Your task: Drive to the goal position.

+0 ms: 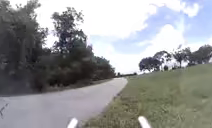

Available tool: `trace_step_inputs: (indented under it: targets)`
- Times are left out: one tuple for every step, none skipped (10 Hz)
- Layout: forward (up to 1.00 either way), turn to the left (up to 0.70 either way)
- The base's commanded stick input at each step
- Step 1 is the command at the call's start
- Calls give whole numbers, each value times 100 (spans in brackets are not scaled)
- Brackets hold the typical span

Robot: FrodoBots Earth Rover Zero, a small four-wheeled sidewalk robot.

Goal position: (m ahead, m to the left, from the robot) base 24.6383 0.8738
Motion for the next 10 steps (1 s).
trace_step_inputs:
  targets:
    - [70,0]
    - [70,0]
    - [70,0]
    - [70,0]
    - [70,0]
    - [70,0]
    - [70,0]
    - [70,0]
    - [70,0]
    - [70,0]
